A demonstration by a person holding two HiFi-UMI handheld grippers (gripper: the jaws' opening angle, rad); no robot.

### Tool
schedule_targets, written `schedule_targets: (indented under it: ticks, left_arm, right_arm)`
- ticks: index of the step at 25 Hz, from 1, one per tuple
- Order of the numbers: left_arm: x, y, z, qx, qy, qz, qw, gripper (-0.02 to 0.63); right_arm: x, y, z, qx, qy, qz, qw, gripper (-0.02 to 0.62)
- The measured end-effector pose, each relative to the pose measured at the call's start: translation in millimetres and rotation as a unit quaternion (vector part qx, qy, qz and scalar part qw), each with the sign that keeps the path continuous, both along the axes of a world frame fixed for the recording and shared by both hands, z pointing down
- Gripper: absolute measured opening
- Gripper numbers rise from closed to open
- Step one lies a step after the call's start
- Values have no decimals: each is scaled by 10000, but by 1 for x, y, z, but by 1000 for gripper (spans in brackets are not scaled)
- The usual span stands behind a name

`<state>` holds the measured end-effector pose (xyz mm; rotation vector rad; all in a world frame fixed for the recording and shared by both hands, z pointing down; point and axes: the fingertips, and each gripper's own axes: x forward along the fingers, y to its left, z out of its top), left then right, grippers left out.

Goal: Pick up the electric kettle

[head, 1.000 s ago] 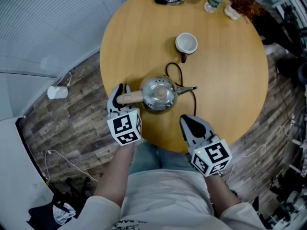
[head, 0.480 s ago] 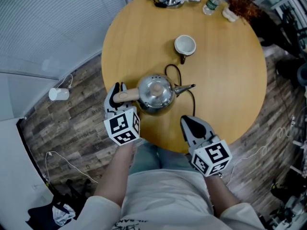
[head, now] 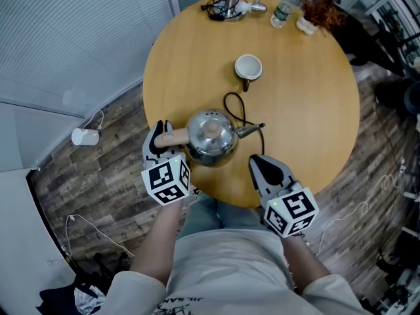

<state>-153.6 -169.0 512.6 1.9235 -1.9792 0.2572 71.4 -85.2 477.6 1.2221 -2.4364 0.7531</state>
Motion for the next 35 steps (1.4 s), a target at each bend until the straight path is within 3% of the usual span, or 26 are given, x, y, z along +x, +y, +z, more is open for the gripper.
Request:
schedule_targets:
  ticks: [24, 35]
  left_arm:
    - [13, 76, -87, 139, 226, 225, 9994, 58]
    - [8, 110, -97, 141, 271, 222, 9993, 58]
  right_arm:
    - [36, 27, -56, 581, -140, 157, 9981, 32]
    - [31, 34, -74, 783, -205, 86, 9967, 32]
